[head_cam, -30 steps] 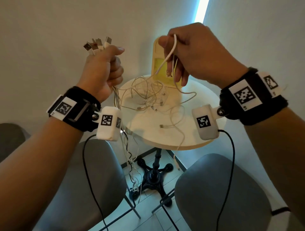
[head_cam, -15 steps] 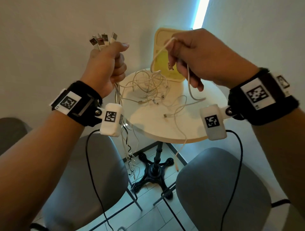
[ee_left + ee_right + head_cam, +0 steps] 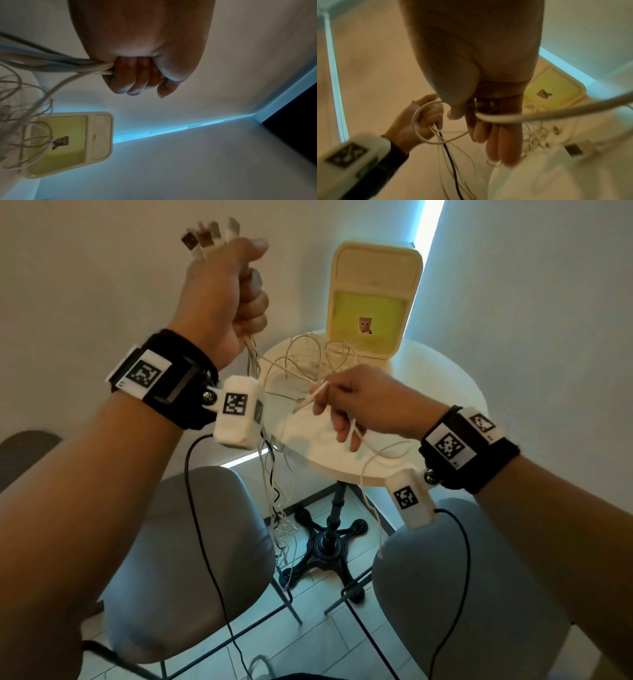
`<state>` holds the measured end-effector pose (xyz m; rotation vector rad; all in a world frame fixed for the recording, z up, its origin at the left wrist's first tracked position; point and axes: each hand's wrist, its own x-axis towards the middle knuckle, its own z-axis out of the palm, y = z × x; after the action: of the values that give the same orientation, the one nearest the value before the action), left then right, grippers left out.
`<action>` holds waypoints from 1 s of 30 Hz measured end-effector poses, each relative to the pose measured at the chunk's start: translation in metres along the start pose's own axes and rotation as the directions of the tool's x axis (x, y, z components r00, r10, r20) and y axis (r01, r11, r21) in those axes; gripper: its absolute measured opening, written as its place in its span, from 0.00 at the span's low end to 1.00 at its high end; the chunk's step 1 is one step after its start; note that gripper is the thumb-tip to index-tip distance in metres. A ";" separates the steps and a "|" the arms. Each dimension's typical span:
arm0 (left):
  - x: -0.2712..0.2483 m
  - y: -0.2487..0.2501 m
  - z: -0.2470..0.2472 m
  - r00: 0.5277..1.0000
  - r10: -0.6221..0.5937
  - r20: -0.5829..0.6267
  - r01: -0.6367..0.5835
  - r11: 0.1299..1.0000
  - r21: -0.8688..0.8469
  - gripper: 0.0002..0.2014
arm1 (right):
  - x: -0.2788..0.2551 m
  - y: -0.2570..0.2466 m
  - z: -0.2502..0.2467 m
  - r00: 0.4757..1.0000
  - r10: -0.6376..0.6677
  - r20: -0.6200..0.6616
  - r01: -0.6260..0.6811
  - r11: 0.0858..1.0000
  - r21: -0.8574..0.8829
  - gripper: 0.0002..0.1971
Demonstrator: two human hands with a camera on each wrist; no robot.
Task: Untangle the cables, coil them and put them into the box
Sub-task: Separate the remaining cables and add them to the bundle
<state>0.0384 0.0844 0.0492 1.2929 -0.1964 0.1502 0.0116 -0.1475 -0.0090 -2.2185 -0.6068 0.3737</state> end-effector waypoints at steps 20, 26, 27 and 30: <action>-0.005 -0.030 0.029 0.970 -0.232 0.076 0.239 0.965 -0.104 0.24 | 0.034 -0.021 0.030 0.981 -0.091 -0.169 0.118 0.980 0.158 0.24; -0.004 -0.025 0.027 0.966 -0.241 0.095 0.251 0.961 -0.116 0.24 | 0.044 -0.014 0.069 0.966 -0.116 -0.231 0.200 0.901 0.385 0.22; -0.004 -0.023 0.026 0.965 -0.240 0.106 0.250 0.964 -0.091 0.24 | 0.044 -0.014 0.071 0.963 -0.118 -0.242 0.209 0.894 0.397 0.21; -0.004 -0.017 0.025 0.961 -0.239 0.136 0.241 0.970 -0.001 0.24 | 0.044 -0.011 0.077 0.972 -0.113 -0.207 0.199 0.863 0.465 0.28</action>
<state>0.0366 0.0561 0.0389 1.2997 -0.1545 -0.1471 0.0107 -0.0701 -0.0538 -1.6853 -0.5272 0.2142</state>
